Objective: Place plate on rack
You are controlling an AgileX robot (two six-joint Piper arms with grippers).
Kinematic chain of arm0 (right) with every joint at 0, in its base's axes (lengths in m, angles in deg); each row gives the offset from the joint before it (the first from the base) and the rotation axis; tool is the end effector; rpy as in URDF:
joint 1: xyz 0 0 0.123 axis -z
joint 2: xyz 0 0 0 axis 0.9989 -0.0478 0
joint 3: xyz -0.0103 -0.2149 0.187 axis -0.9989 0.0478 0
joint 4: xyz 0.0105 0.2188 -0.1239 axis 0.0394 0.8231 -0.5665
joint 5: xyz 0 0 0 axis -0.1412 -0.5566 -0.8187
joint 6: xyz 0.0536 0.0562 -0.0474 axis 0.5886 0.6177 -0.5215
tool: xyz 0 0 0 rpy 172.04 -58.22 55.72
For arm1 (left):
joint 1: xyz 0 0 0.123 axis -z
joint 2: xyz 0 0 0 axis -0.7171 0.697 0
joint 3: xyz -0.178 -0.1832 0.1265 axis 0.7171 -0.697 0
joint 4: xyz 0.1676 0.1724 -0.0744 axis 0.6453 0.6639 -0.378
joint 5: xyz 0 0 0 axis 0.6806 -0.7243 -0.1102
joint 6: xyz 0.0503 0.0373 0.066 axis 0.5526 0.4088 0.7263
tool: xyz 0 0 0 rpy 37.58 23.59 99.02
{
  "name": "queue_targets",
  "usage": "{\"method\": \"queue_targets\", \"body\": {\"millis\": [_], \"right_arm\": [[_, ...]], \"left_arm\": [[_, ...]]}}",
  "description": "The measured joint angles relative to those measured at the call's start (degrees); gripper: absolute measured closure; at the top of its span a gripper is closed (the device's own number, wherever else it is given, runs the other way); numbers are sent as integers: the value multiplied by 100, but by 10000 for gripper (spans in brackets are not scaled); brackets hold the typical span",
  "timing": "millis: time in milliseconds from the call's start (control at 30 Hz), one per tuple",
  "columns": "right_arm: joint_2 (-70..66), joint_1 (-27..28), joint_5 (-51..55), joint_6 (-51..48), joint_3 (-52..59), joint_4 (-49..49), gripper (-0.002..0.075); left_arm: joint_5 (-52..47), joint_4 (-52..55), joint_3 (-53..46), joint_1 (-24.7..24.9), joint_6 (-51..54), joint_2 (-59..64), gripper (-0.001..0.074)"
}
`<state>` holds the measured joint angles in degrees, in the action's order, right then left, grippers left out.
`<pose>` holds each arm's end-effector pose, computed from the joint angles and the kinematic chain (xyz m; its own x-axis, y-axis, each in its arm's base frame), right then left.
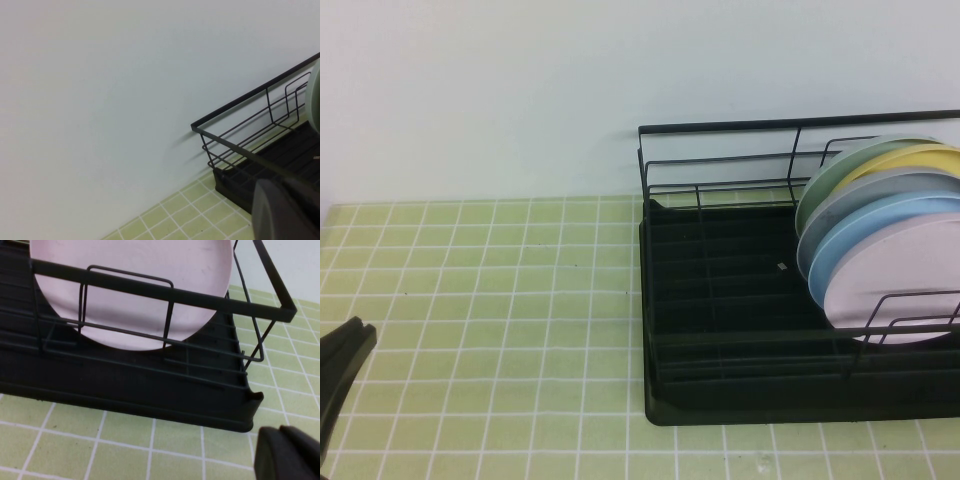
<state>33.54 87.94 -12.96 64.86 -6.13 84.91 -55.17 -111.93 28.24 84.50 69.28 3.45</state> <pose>0.0525 0.0002 0.1792 -0.2710 -0.2097 -0.9395 -0.0561 0.9778 -0.2021 0.0840 -0.0400 0.2961 0.0498 0.1530 -0.9870 0.4208 0.8930 0.1597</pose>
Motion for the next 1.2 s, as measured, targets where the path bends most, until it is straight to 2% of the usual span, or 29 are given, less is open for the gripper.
{"method": "queue_targets", "body": {"millis": [533, 700, 767, 867, 1033, 1200], "right_arm": [[0, 0, 0, 0, 0, 0, 727], [0, 0, -8, 0, 0, 0, 727], [0, 0, -8, 0, 0, 0, 727], [0, 0, -8, 0, 0, 0, 727], [0, 0, -8, 0, 0, 0, 727], [0, 0, -22, 0, 0, 0, 727]], "left_arm": [[-38, 0, -111, 0, 0, 0, 735], [715, 232, -473, -11, 535, 0, 735], [852, 326, -690, -105, 535, -4, 735], [893, 530, -864, -541, 516, -4, 735], [262, 1318, -750, -1449, -662, -255, 735], [-689, 4133, -736, -2188, -3158, -868, 735]]}}
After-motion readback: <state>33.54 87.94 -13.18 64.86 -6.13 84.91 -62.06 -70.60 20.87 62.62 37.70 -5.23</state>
